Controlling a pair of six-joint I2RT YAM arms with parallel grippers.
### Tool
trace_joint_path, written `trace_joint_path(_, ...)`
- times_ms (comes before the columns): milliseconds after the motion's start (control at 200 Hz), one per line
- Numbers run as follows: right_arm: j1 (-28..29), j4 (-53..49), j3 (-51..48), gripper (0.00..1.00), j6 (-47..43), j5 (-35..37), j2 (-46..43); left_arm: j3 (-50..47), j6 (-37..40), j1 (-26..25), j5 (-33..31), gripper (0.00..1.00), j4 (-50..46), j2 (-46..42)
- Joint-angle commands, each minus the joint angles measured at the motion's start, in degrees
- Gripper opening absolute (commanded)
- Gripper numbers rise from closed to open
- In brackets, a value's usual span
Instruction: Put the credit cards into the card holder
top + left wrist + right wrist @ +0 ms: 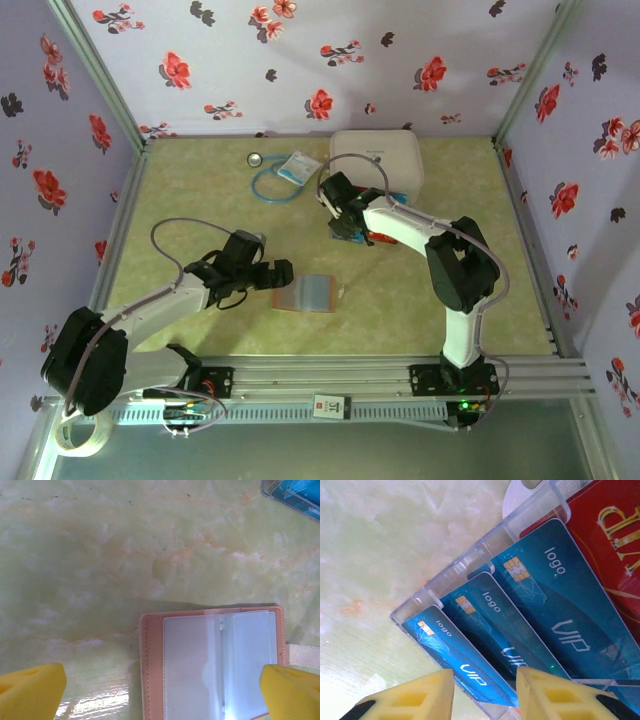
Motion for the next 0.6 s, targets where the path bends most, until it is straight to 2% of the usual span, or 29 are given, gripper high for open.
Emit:
trace_joint_path(0, 0.1, -0.1, 1.2, 0.38, -1.4, 2.2, 1.2, 0.2, -0.4, 0.6, 0.6, 1.0, 0.1, 0.3)
trace_joint_path(595, -0.6, 0.9, -1.8, 0.38, -0.1, 0.5, 2.7, 0.2, -0.6, 0.7, 0.7, 1.0, 0.1, 0.2)
